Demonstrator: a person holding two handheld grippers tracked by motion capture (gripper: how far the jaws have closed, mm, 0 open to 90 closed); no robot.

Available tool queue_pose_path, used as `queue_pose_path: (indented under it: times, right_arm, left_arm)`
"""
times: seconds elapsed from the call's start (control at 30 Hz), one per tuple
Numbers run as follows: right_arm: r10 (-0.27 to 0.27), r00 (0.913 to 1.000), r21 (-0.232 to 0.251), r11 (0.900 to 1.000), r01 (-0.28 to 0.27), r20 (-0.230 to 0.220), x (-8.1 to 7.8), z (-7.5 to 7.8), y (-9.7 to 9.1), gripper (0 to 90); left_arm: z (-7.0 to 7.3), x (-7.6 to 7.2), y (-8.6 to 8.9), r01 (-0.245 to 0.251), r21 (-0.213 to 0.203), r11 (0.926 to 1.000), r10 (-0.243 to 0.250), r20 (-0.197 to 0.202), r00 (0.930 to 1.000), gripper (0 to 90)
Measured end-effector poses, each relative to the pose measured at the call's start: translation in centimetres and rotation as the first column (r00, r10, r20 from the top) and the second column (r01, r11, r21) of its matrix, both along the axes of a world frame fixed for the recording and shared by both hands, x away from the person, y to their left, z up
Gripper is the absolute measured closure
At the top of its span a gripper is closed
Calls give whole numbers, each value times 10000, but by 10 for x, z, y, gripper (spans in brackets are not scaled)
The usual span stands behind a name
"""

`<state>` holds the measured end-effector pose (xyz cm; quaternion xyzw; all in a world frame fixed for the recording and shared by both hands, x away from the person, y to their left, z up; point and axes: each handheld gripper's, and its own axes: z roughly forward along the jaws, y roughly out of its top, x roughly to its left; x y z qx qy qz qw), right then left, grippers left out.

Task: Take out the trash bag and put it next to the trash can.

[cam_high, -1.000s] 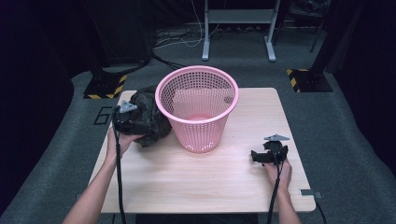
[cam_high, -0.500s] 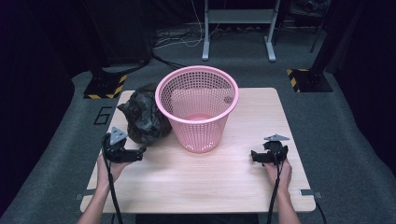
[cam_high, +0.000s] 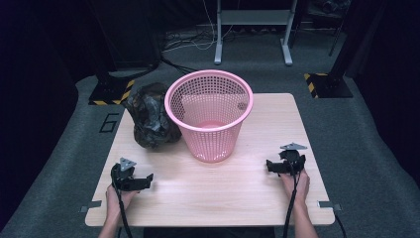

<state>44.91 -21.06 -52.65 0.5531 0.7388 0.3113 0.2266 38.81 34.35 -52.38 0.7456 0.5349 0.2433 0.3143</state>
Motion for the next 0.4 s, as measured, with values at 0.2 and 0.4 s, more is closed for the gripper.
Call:
queue_pose_path:
  times: [0.2, 0.4]
  right_arm:
    - [57, 10000, -7, 10000, -57, 63, 0, 0, 0, 37]
    - [-27, 9999, -26, 10000, 28, 135, -1, -1, 0, 31]
  left_arm:
    - [-7, 5, -2, -213, -256, 9994, 205, -317, 9993, 0]
    - [-7, 8, -3, -170, -204, 9996, 163, -316, 9994, 0]
